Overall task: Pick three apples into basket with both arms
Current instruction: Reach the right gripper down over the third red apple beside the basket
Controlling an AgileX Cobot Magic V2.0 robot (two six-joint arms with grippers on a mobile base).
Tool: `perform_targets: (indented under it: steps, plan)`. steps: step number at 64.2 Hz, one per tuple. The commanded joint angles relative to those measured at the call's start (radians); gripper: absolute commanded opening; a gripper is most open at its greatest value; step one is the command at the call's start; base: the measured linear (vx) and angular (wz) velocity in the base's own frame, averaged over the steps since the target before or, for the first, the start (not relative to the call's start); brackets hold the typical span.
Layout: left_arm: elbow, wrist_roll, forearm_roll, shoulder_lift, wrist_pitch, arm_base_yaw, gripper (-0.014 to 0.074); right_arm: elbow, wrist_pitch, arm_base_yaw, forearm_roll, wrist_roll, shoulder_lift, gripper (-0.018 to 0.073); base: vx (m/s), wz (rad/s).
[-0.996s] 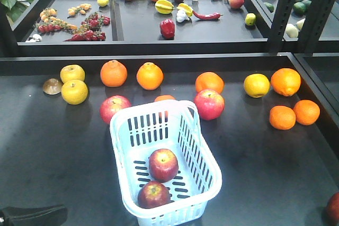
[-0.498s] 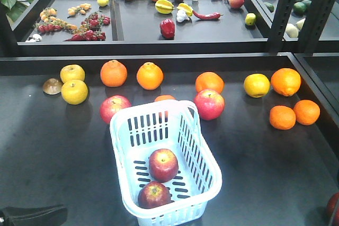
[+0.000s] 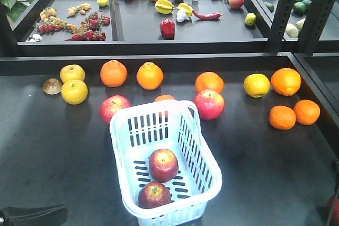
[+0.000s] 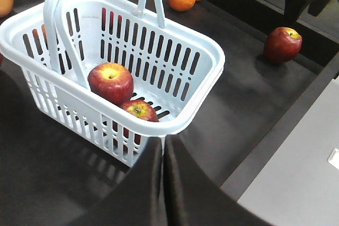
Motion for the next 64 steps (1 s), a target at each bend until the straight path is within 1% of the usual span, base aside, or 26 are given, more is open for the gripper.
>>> perform_targets:
  steps: [1, 11, 18, 64]
  plan:
    - [-0.024, -0.005, -0.044, 0.004, -0.013, -0.004, -0.0006, -0.025, -0.015, -0.007, -0.020, 0.001, -0.017, 0.0662, 0.00, 0.00]
    - [-0.024, -0.005, -0.044, 0.004, -0.013, -0.004, -0.0006, -0.025, -0.041, -0.007, -0.021, -0.005, 0.003, 0.0657, 0.00, 0.00]
    - [-0.024, -0.005, -0.044, 0.004, -0.013, -0.004, -0.0006, -0.025, -0.054, -0.007, -0.041, -0.008, 0.014, 0.0653, 0.00, 0.00]
    - [-0.024, -0.005, -0.044, 0.004, -0.013, -0.004, -0.0006, -0.025, -0.128, -0.007, -0.043, -0.001, 0.135, 0.0629, 0.00, 0.00]
